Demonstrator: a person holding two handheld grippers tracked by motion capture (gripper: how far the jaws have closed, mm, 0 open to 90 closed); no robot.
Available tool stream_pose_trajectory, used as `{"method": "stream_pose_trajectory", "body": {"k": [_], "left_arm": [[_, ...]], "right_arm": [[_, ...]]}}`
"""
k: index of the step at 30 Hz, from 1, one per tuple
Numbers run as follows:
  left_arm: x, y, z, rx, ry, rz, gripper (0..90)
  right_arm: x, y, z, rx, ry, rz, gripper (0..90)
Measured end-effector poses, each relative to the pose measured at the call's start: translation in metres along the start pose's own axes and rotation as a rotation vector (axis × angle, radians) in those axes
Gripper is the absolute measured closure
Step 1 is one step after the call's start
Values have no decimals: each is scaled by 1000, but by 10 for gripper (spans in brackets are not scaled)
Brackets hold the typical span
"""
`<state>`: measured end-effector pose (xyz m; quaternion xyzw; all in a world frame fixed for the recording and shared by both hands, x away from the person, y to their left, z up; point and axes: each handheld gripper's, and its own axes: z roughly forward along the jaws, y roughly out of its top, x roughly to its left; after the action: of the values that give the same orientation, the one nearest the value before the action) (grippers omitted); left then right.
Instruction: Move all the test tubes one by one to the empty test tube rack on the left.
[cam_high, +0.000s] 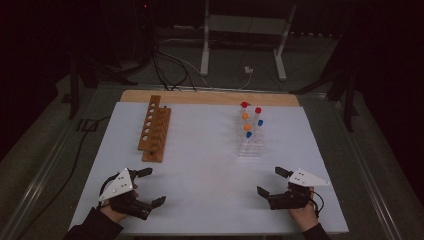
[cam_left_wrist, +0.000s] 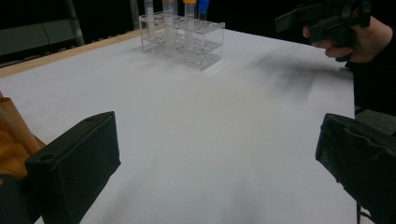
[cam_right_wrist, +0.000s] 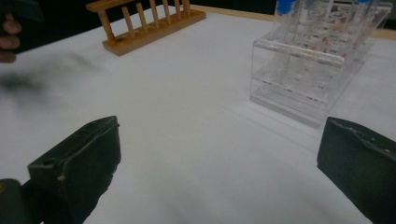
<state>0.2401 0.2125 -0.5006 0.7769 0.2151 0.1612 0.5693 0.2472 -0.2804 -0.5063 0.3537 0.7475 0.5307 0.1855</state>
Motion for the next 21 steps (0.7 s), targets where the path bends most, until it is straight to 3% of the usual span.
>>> {"method": "stream_pose_trajectory", "body": {"k": [8,15,21], "left_arm": [[1,1,0,-12,1,-5,5],[1,1,-1,-16,7,-8,5],[1,1,-1,-20,6,-13,5]], "right_arm": [[3,4,-3,21,-12,-16,0],[2,5,1,71,-32,-4,0],[2,13,-3,61,-53,-5,0]]}}
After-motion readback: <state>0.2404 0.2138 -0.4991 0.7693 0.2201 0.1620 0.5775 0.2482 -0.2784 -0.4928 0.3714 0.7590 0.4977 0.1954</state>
